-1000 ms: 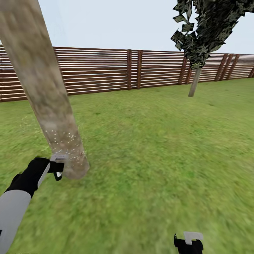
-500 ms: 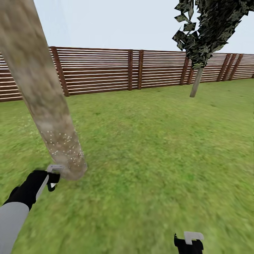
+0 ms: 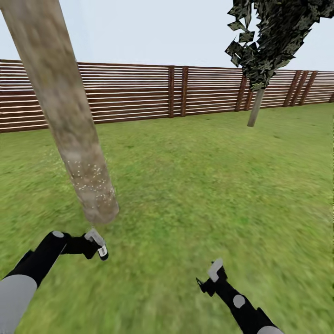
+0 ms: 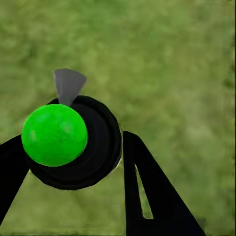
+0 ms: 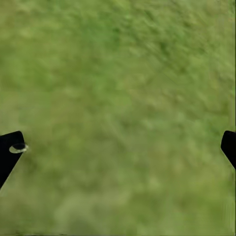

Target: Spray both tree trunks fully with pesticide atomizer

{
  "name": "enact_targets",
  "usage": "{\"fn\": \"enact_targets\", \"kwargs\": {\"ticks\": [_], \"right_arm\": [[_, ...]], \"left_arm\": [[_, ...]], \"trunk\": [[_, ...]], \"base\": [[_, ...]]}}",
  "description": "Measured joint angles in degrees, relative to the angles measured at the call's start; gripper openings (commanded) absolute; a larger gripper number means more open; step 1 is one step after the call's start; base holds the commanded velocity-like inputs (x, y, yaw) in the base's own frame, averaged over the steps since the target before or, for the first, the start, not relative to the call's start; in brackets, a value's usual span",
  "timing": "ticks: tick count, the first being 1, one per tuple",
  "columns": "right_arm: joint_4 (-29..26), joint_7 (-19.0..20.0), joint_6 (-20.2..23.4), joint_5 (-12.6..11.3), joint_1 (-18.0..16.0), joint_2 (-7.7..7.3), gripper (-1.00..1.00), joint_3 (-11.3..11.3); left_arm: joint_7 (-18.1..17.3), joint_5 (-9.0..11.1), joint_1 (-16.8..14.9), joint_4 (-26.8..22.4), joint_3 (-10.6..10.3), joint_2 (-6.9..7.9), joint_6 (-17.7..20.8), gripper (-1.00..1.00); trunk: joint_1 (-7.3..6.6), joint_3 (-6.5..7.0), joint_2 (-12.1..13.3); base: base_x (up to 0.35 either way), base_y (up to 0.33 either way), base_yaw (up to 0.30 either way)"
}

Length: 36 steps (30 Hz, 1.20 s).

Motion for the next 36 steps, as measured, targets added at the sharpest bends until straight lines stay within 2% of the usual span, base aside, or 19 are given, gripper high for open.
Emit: {"fn": "enact_targets", "kwargs": {"ticks": [1, 2, 4, 5, 8, 11, 15, 20, 21, 22, 24, 27, 28, 30, 33, 36], "right_arm": [[-0.86, 4.2, 0.98, 0.46, -1.21, 0.01, 1.0, 0.06], [-3.52, 10.98, 2.88, 0.98, -2.22, 0.11, 1.0, 0.09], [-9.18, 22.29, 5.92, 1.32, -2.88, 1.1, 1.0, 0.14], [-12.92, 28.47, 7.81, 1.41, -3.02, 2.0, 1.0, 0.14], [-12.73, 28.82, 7.82, 1.16, -3.09, 2.98, 1.0, 0.15], [-12.77, 28.21, 7.73, 1.18, -3.09, 3.95, 1.0, -0.78], [-12.82, 29.21, 7.72, 1.19, -3.1, 5.24, 1.0, -0.81], [-13.46, 30.82, 7.72, 1.11, -3.24, 5.93, 1.0, -0.7], [-14.42, 41.38, 7.68, 1.1, -3.41, 6.54, 1.0, -0.63], [-15.83, 43.66, 7.82, 1.03, -3.58, 6.69, 1.0, -0.66], [-16.21, 44.45, 7.93, 0.99, -3.66, 6.78, 1.0, -0.7], [-16.32, 44.69, 7.97, 0.93, -3.74, 8.16, 1.0, -0.68], [-16.33, 44.7, 7.98, 0.94, -3.77, 8.18, -1.0, -0.69], [-16.4, 44.74, 7.98, 0.94, -3.79, 8.18, -1.0, -0.67], [-16.71, 44.95, 8.0, 0.93, -3.8, 8.18, -1.0, -0.7], [-17.66, 44.98, 8.07, 0.93, -4.31, 8.18, -1.0, -0.72]], "left_arm": [[-2.73, -2.72, -0.09, -0.17, 0.04, -0.22, -0.16, -1.0], [-4.79, -5.57, -0.15, -0.31, 0.08, -0.68, -0.29, -1.0], [-5.89, -7.45, -0.13, -0.41, -0.01, -1.39, -0.4, -1.0], [-6.2, -7.91, -0.11, -0.43, -2.48, -1.56, -0.98, -1.0], [-5.64, -8.59, 0.89, 0.43, -2.56, -2.53, -0.55, -1.0], [-6.71, -7.61, 1.88, 1.1, -1.62, -3.51, -0.79, -1.0], [-6.94, -6.27, 3.2, 1.38, -0.4, -4.81, -1.93, -1.0], [-5.89, -4.63, 4.66, 2.05, -1.07, -6.44, -3.37, -1.0], [-2.17, -4.24, 4.48, 4.78, -1.37, -9.26, -6.18, -1.0], [-1.35, -3.96, 4.48, 5.01, -1.42, -13.34, -6.21, -1.0], [1.64, -5.31, 4.51, 5.08, -1.45, -13.2, -6.31, -1.0], [3.11, -6.08, 4.54, 5.09, -1.47, -13.94, -6.32, -1.0], [3.2, -6.17, 4.54, 5.08, -1.52, -14.32, -6.32, -1.0], [3.28, -6.37, 4.54, 5.09, -1.66, -14.94, -6.34, -1.0], [3.3, -6.44, 4.59, 5.09, -2.3, -15.04, -6.41, -1.0], [3.34, -6.37, 4.62, 5.17, -7.97, -14.96, -6.41, -1.0]], "trunk": [[0.0, 0.0, 0.0], [0.0, 0.0, 0.0], [0.0, 0.0, 0.0], [0.0, 0.0, 0.0], [0.0, 0.0, 0.0], [0.0, 0.0, 0.0], [0.0, 0.0, 0.0], [0.0, 0.0, 0.0], [0.0, 0.0, 0.0], [0.0, 0.0, 0.0], [0.0, 0.0, 0.0], [0.0, 0.0, 0.0], [0.0, 0.0, 0.0], [0.0, 0.0, 0.0], [0.0, 0.0, 0.0], [0.0, 0.0, 0.0]], "base": [[-0.16, 0.0, 0.0], [-0.082, 0.0, 0.0], [-0.028, 0.0, 0.0], [0.0, 0.0, 0.0], [0.0, 0.0, 0.0], [0.0, 0.0, 0.0], [0.0, 0.0, 0.0], [0.0, 0.0, 0.0], [0.0, 0.0, 0.0], [0.0, 0.0, 0.0], [0.0, 0.0, 0.0], [0.0, 0.0, 0.0], [0.0, 0.0, 0.0], [0.0, 0.0, 0.0], [0.0, 0.0, 0.0], [0.0, 0.0, 0.0]]}}
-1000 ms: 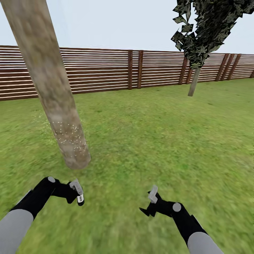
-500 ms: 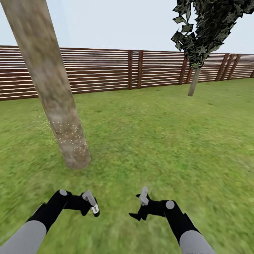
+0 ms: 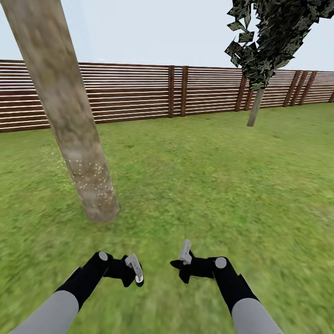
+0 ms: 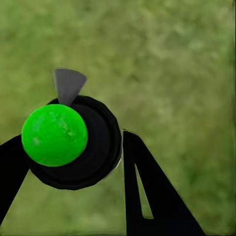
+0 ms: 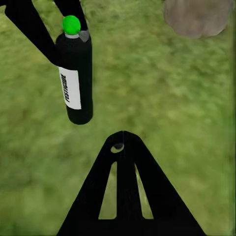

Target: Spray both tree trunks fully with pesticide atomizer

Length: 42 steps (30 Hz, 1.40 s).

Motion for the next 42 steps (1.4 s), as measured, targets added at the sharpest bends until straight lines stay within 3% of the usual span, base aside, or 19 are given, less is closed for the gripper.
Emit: {"fn": "enact_targets", "kwargs": {"ticks": [6, 10, 13, 16, 23, 24, 26, 28, 33, 37, 42], "right_arm": [[-0.08, 0.0, 0.06, 0.0, -0.96, 0.0, -1.0, 0.0], [-0.05, 0.0, 0.09, 0.01, -1.4, 0.0, -1.0, 0.04], [-0.01, 0.0, 0.09, 0.01, -1.41, 0.0, -1.0, 0.07], [0.0, 0.0, 0.09, 0.01, -1.42, 0.0, -1.0, 0.08], [0.0, 0.5, 0.01, 0.01, -1.42, 0.0, -1.0, 0.17], [0.0, 0.52, 0.0, 0.01, -1.42, 0.0, -1.0, 0.61], [-0.07, 0.49, 0.0, 0.0, -1.49, 0.0, -1.0, 4.0], [-0.08, 0.45, 0.0, 0.01, -1.55, 0.0, -1.0, 4.87], [-0.09, 0.44, 0.0, 0.01, -1.59, 0.0, -1.0, 5.09], [-0.09, 0.46, 0.0, -0.03, -1.59, 0.0, -1.0, 5.09], [-0.09, 0.44, 0.0, -0.05, -1.59, 0.0, -1.0, 5.09]], "left_arm": [[-0.04, 0.18, 0.01, 0.09, -0.7, -0.39, -3.16, -1.0], [-0.17, 0.12, -0.05, 0.02, -4.91, -0.59, -2.78, -1.0], [-0.28, 0.13, -0.19, 0.01, -5.97, -1.04, -2.55, -1.0], [-0.3, 0.1, -0.38, -0.05, -7.72, -1.17, 0.63, -1.0], [0.05, 0.11, -0.5, -0.08, -7.92, -2.49, 1.67, -1.0], [0.15, 0.12, -0.51, -0.08, -7.91, -2.61, 1.72, -1.0], [0.21, 0.17, -0.52, -0.15, -7.83, -2.92, 1.68, -1.0], [0.15, 0.19, -0.52, -0.17, -7.77, -3.02, 1.65, -1.0], [0.39, 0.43, -0.51, -0.17, -7.7, -3.43, 1.42, -1.0], [4.08, 0.68, 0.07, -0.12, -7.42, -4.66, 0.77, -1.0], [4.54, 0.42, 0.28, -0.05, -7.71, -5.47, 0.62, -1.0]], "trunk": [[0.0, 0.0, 0.0], [0.0, 0.0, 0.0], [0.0, 0.0, 0.0], [0.0, 0.0, 0.0], [0.0, 0.0, 0.0], [0.0, 0.0, 0.0], [0.0, 0.0, 0.0], [0.0, 0.0, 0.0], [0.0, 0.0, 0.0], [0.0, 0.0, 0.0], [0.0, 0.0, 0.0]], "base": [[0.0, 0.0, 0.0], [0.0, 0.0, 0.0], [0.0, 0.0, 0.0], [0.0, 0.0, 0.0], [0.0, 0.0, 0.0], [0.0, 0.0, 0.0], [0.0, 0.0, 0.0], [0.0, 0.0, 0.0], [0.0, 0.0, 0.0], [0.0, 0.0, 0.0], [0.0, 0.0, 0.0]]}}
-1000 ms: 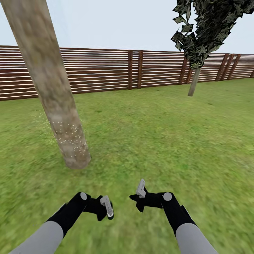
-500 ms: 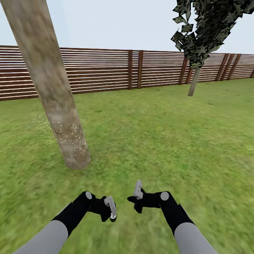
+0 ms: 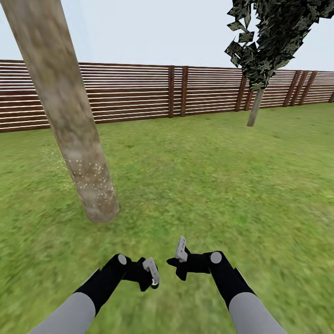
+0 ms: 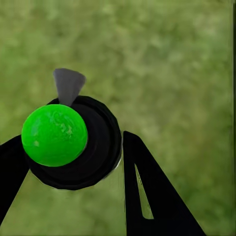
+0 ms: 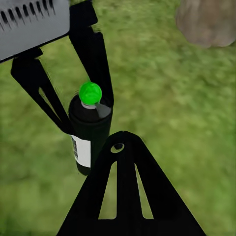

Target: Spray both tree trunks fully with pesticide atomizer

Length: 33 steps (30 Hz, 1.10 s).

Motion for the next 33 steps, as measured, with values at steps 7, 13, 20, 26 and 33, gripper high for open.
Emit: {"fn": "enact_targets", "kwargs": {"ticks": [7, 13, 20, 26, 33], "right_arm": [[0.0, 0.02, 0.0, 0.0, 0.0, 0.0, -1.0, 0.05], [0.01, 0.03, 0.0, 0.06, 0.0, 0.0, -1.0, 0.09], [0.07, 0.04, 0.0, 0.06, 0.0, 0.0, -1.0, 0.09], [0.08, 0.02, 0.0, 0.06, 0.0, 0.0, -1.0, 0.09], [0.07, 0.01, 0.0, 0.06, 0.0, 0.0, -1.0, 0.09]], "left_arm": [[-0.01, -0.36, -0.01, -0.03, -0.29, -1.79, 0.07, -1.0], [-0.01, -0.31, -0.1, -0.31, -0.36, -2.71, 0.07, -1.0], [0.14, -0.18, -0.1, -0.77, -0.28, -3.12, -0.01, -1.0], [0.25, -0.09, -0.1, -0.97, -0.19, -3.28, -0.16, -1.0], [0.22, -0.12, -0.1, -0.65, -0.19, -3.64, -3.1, -1.0]], "trunk": [[0.0, 0.0, 0.0], [0.0, 0.0, 0.0], [0.0, 0.0, 0.0], [0.0, 0.0, 0.0], [0.0, 0.0, 0.0]], "base": [[0.0, 0.0, 0.0], [0.0, 0.0, 0.0], [0.0, 0.0, 0.0], [0.0, 0.0, 0.0], [0.0, 0.0, 0.0]]}}
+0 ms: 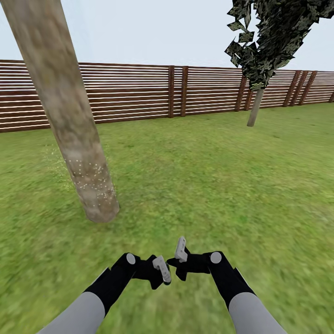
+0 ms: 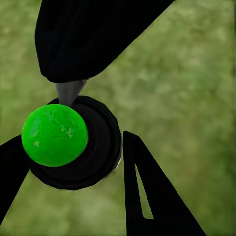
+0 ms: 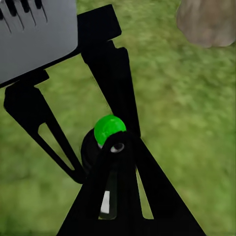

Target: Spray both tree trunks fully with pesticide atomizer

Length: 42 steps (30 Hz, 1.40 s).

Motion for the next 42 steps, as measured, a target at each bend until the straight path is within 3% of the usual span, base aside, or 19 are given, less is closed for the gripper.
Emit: {"fn": "enact_targets", "kwargs": {"ticks": [11, 15, 22, 24, 28, 29, 33, 34, 36, 37, 38, 39, 40, 41, 42], "right_arm": [[0.02, 0.01, 0.0, 0.0, 0.0, 0.0, -1.0, 0.0], [-0.04, 0.0, 0.0, 0.0, 0.0, 0.0, -1.0, 0.0], [0.02, 0.01, 0.0, 0.0, 0.0, 0.0, -1.0, 0.0], [0.18, -0.01, 0.0, 0.0, 0.0, 0.0, -1.0, -0.06], [0.52, -0.13, -0.06, 0.09, 0.06, 0.0, -1.0, -0.29], [0.59, -0.16, -0.08, 0.14, 0.12, 0.0, 1.0, -0.33], [0.58, -0.34, -0.09, 0.18, 0.33, 0.0, 1.0, -0.63], [0.61, -1.07, -0.1, 0.22, 0.36, 0.0, 1.0, -1.6], [3.63, -12.73, -0.15, 0.38, 0.49, -1.31, 1.0, -11.6], [7.57, -20.05, -0.25, 0.46, 0.63, -2.53, 1.0, -16.64], [9.94, -24.21, -0.3, 0.41, 0.84, -3.39, 1.0, -18.77], [14.0, -31.94, -0.44, 0.46, 1.49, -4.87, 1.0, -20.98], [18.53, -42.42, -1.19, 0.38, 2.75, -6.21, 1.0, -22.41], [22.28, -53.38, -4.58, 0.28, 5.13, -6.98, 1.0, -23.12], [23.9, -59.34, -8.69, 0.28, 7.09, -7.14, 1.0, -23.25]], "left_arm": [[-0.02, -0.08, 0.0, -0.01, 0.0, 0.01, -0.26, -1.0], [0.11, -0.35, 0.0, 0.7, -0.06, 0.68, -0.23, -1.0], [1.71, -0.5, 0.36, 0.94, -0.02, 10.54, -0.1, -1.0], [1.73, -0.83, 0.44, 4.48, -0.12, 14.32, -0.15, -1.0], [2.13, -1.89, 0.5, 12.29, -0.21, 19.92, -0.28, -1.0], [3.19, -1.98, 0.52, 14.03, -0.15, 21.1, -0.34, -1.0], [10.76, -0.62, 0.53, 19.98, 0.6, 22.12, -2.28, -1.0], [12.35, 1.0, 0.52, 20.3, 1.21, 22.11, -2.73, -1.0], [18.23, 12.11, 0.54, 23.12, 3.27, 21.8, -3.85, -1.0], [21.7, 19.01, 0.53, 24.69, 3.62, 21.77, -6.2, -1.0], [23.85, 22.7, 0.56, 25.81, 3.63, 21.76, -8.07, -1.0], [27.71, 28.87, 0.65, 28.49, 3.63, 21.62, -11.51, -1.0], [32.4, 36.13, 1.06, 32.04, 3.52, 21.05, -15.17, -1.0], [36.84, 42.99, 2.46, 34.3, 3.64, 20.44, -17.45, -1.0], [38.7, 47.02, 4.17, 34.94, 3.62, 20.29, -18.59, -1.0]], "trunk": [[0.0, 0.0, 0.0], [0.0, 0.0, 0.0], [0.0, 0.0, 0.0], [0.0, -0.01, 0.0], [0.0, -0.01, 0.0], [0.0, 0.0, 0.0], [0.0, 0.0, 0.0], [0.0, 0.0, 0.0], [0.0, -0.01, 0.0], [0.0, -0.01, 0.0], [0.0, -0.01, 0.0], [0.01, -0.01, 0.0], [0.01, -0.02, 0.0], [0.0, -0.02, 0.0], [0.0, -0.02, 0.0]], "base": [[0.0, 0.0, 0.0], [0.0, 0.0, 0.0], [0.0, 0.0, 0.0], [0.0, 0.0, 0.0], [0.0, 0.0, 0.0], [0.0, 0.0, 0.0], [0.0, 0.0, 0.0], [0.0, 0.0, 0.0], [0.0, 0.0, 0.0], [0.0, 0.0, 0.0], [0.0, 0.0, 0.0], [0.0, 0.0, 0.0], [0.0, 0.0, 0.0], [0.0, 0.0, 0.0], [0.0, 0.0, 0.0]]}}
